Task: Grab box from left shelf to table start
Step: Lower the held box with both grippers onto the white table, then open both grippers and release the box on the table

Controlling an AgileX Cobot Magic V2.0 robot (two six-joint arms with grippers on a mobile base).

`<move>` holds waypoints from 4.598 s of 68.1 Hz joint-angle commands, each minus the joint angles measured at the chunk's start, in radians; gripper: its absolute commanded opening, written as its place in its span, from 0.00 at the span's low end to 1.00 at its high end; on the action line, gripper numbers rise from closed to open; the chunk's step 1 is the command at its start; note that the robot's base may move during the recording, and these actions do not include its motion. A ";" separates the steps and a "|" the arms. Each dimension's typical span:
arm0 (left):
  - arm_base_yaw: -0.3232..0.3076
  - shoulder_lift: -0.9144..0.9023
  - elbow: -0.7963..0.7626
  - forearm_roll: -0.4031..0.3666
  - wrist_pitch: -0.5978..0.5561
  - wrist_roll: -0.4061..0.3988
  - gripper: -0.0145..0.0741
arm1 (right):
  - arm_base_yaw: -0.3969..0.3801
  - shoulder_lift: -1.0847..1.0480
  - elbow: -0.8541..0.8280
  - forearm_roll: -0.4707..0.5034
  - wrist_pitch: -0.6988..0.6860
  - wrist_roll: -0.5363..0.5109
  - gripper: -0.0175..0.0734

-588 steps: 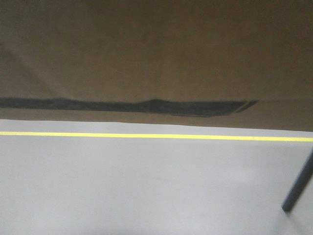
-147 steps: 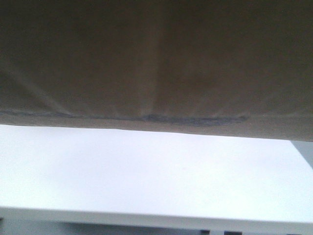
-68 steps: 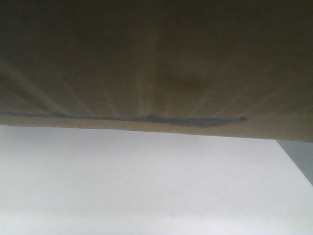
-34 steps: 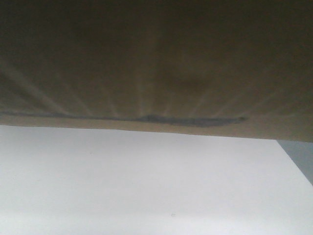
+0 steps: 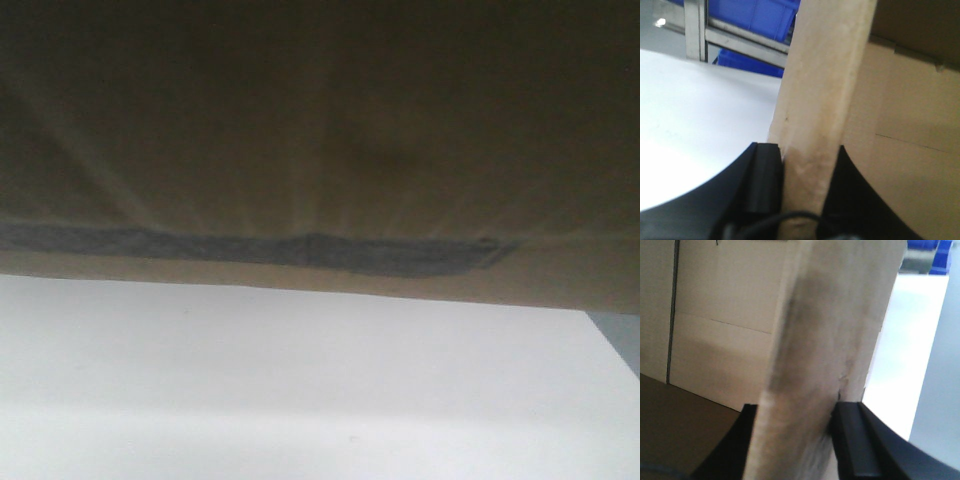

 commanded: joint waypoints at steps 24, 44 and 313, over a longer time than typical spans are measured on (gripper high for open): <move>-0.022 0.460 -0.157 -0.111 -0.170 0.083 0.05 | -0.001 0.532 -0.327 0.056 -0.100 -0.040 0.26; -0.022 0.733 -0.157 -0.096 -0.266 0.083 0.05 | 0.018 0.829 -0.409 0.060 -0.155 -0.070 0.26; -0.022 -0.249 0.856 -0.013 -0.890 0.113 0.06 | 0.042 -0.304 0.620 -0.308 -0.810 -0.048 0.26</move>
